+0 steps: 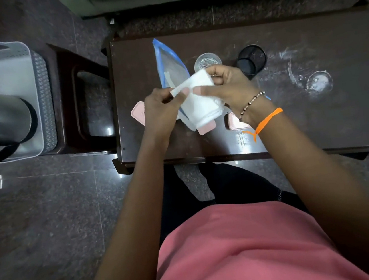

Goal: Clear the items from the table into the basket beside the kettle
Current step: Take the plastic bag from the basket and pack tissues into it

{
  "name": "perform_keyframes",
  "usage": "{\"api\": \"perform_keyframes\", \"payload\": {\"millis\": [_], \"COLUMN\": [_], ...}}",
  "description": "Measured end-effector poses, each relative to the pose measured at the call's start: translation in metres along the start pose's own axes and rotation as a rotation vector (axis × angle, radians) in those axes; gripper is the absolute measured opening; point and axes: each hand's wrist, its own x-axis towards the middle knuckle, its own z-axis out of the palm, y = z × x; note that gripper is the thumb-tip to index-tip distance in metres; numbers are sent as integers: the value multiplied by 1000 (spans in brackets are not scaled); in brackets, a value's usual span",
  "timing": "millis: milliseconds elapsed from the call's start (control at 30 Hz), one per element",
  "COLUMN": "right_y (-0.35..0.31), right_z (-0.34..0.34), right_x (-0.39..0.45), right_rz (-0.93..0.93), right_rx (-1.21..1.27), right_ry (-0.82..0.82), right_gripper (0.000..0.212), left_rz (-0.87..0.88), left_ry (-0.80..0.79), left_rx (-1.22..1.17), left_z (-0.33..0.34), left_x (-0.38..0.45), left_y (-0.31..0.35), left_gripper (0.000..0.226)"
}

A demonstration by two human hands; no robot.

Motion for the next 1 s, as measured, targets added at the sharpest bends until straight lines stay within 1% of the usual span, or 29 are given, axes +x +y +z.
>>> {"api": "perform_keyframes", "payload": {"millis": [33, 67, 100, 167, 233, 267, 300, 333, 367, 433, 533, 567, 633, 767, 933, 1000], "right_y": [3, 7, 11, 19, 25, 27, 30, 32, 34, 36, 37, 38, 39, 47, 57, 55], "right_z": [-1, -3, -3, -7, -18, -26, -37, -49, -62, -86, -113, -118, -123, -120, -117, -118], "right_x": [0, 0, -1, 1, 6, 9, 14, 19, 26, 42, 68, 76, 92, 123, 141, 137], "right_rz": [28, 53, 77, 110, 76, 45, 12, -14, -25, -18, 18, 31, 72, 201, 288, 220], "right_rx": [29, 7, -26, 6, 82, 55, -14, -89, -153, -253, -515, -598, -668, -707, -826, -880], "right_ry": [21, 42, 68, 171, 335, 422, 499, 565, 625, 736, 852, 855, 807, 666, 427, 400], "right_gripper": [29, 32, 33, 34, 32, 30, 27, 24, 22, 28, 38, 39, 40, 27, 40, 45], "left_rz": [-34, -60, -69, -51, 30, 72, 111, 147, 176, 197, 184, 184, 180, 152, 93, 57], "left_ry": [26, 48, 67, 99, 112, 100, 78, 50, 24, -23, -82, -96, -111, -108, -132, -144], "left_rx": [-67, -122, -143, -68, 74, 152, 234, 321, 399, 495, 545, 553, 549, 534, 479, 440], "left_z": [5, 10, 14, 24, 32, 34, 37, 39, 41, 45, 52, 53, 56, 58, 57, 57], "left_x": [2, 3, 4, 8, 11, 12, 12, 12, 12, 13, 14, 14, 15, 16, 16, 17], "left_y": [1, 0, -2, -3, -3, -3, -3, -3, -4, -6, -7, -9, -11, -15, -22, -23], "left_gripper": [10, 10, 14, 20, 13, 9, 6, 8, 16, 30, 36, 36, 34, 29, 26, 26]}}
